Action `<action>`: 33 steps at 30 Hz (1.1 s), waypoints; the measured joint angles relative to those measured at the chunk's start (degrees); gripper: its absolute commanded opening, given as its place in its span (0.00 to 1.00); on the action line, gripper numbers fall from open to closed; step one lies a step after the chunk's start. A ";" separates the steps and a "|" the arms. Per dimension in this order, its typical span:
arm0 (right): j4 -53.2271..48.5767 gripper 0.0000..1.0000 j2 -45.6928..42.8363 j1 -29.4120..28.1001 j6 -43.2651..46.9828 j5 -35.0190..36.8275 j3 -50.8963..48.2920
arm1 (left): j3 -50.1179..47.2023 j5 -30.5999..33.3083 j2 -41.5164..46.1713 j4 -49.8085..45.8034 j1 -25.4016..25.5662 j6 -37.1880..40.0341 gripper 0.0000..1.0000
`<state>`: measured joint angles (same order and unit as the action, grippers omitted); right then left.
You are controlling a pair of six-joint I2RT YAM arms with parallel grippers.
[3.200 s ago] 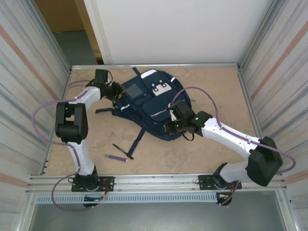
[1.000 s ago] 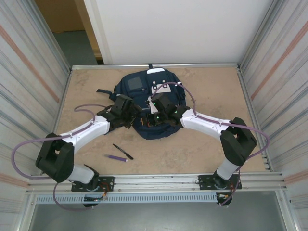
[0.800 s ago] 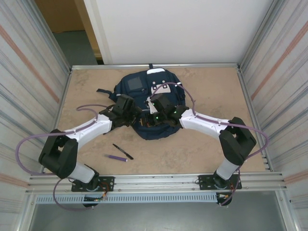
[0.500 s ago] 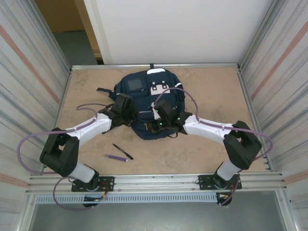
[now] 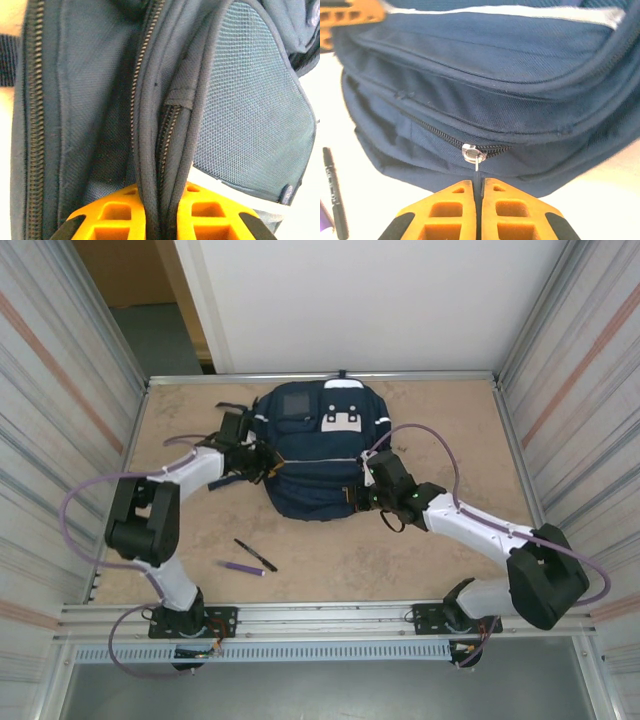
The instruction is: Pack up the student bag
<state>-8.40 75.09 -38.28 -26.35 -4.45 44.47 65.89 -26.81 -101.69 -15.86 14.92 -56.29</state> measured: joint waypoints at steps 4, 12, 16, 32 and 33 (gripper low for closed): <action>1.57 0.00 -0.79 -0.55 1.31 -2.01 0.35 | 11.32 -5.25 -8.35 -4.66 -1.77 4.35 0.40; 3.30 0.00 1.68 -4.72 1.31 -7.10 2.51 | 18.86 -4.00 -14.10 -4.98 -3.74 3.93 0.54; 6.23 0.00 5.42 -5.86 -0.15 -8.76 4.96 | 15.06 -3.61 -11.04 -4.70 -4.46 3.78 0.60; 10.36 0.00 13.88 -9.09 -3.43 -11.65 9.55 | -5.51 5.77 10.32 -5.95 10.05 -6.12 0.64; 10.05 0.00 14.32 -9.40 -3.48 -11.65 9.84 | -5.35 6.36 9.68 -5.66 10.64 -6.88 0.59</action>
<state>1.65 89.41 -47.68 -29.82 -16.10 54.30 60.53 -20.45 -92.01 -21.52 25.56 -63.18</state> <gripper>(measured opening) 0.058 0.659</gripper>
